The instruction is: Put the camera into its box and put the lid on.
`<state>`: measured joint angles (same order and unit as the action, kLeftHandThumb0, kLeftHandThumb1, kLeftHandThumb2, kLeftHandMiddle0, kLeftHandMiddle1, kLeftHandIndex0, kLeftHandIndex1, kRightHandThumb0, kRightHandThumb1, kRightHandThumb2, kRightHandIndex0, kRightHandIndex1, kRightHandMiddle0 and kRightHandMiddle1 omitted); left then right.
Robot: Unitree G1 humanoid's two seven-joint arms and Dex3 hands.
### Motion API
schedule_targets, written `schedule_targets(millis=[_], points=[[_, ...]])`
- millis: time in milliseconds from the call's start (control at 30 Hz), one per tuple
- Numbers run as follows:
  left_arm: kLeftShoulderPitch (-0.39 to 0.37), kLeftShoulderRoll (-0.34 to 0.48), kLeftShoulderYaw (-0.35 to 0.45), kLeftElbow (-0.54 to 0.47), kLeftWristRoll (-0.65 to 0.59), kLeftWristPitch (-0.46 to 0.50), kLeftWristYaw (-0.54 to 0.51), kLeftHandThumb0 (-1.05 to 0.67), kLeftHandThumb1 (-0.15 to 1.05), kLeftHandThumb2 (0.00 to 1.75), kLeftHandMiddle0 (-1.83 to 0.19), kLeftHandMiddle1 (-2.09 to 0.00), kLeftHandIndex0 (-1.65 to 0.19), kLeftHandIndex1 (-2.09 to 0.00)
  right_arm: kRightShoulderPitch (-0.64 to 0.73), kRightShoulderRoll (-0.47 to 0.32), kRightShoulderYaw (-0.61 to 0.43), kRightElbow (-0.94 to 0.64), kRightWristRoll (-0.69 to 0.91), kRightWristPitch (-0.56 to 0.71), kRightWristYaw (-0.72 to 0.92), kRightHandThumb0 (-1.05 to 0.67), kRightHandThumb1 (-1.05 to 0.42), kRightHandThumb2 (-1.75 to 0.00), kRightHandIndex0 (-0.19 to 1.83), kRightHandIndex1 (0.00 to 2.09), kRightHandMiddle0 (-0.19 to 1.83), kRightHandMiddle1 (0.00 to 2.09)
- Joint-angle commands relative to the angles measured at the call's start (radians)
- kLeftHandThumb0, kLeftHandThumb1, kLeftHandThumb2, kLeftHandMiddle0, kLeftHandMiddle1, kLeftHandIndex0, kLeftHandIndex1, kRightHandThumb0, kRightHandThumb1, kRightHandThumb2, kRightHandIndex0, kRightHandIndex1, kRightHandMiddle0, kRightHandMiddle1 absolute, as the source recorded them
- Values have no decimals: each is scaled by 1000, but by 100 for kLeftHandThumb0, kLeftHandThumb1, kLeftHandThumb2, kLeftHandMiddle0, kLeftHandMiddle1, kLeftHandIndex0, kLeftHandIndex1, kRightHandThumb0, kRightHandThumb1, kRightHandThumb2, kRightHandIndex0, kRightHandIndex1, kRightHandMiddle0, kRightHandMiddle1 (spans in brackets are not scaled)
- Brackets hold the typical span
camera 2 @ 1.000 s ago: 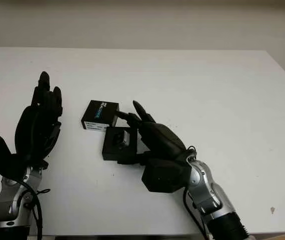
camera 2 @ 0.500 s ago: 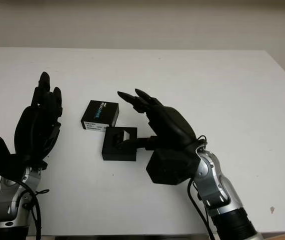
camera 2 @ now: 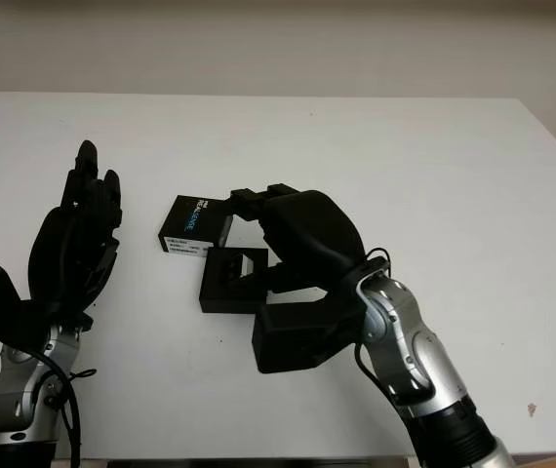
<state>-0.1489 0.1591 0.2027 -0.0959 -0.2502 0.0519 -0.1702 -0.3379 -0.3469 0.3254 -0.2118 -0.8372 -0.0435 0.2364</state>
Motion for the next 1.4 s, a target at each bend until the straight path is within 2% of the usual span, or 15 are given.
schedule_targets(millis=[0,200,667,933,1133,1233,1367], points=[[-8,8,0,-3,3,-10,-4,-78,105,57,19,0,19,0,-14,-5,15,-31,-41,15,9,-80,-87,-5,28,55,31,71],[-11,4,3,-4,-6,0,-1,-78,105,55,19,0,19,0,-1,5,42,-26,-131,23,-30,-84,-86,-6,39,46,44,57],[-8,3,2,-6,-4,4,2,-78,105,56,19,0,19,0,0,14,74,27,-196,25,-109,-78,-90,-6,44,48,43,63],[-7,7,0,-6,0,1,-1,-78,105,55,19,0,19,0,-9,16,80,42,-211,34,-114,-73,-88,-5,35,76,40,78],[-8,5,3,-1,-3,-1,-4,-78,105,55,19,0,19,0,-12,11,85,47,-223,31,-114,-70,-88,-6,33,82,40,81],[-6,7,2,-4,-1,-4,-5,-78,105,55,19,0,19,0,-13,11,86,56,-219,26,-126,-69,-88,-5,29,94,39,90],[-6,7,2,-4,-1,-4,-4,-78,105,56,19,0,19,0,-15,10,88,64,-218,25,-132,-69,-89,-6,27,99,37,94]])
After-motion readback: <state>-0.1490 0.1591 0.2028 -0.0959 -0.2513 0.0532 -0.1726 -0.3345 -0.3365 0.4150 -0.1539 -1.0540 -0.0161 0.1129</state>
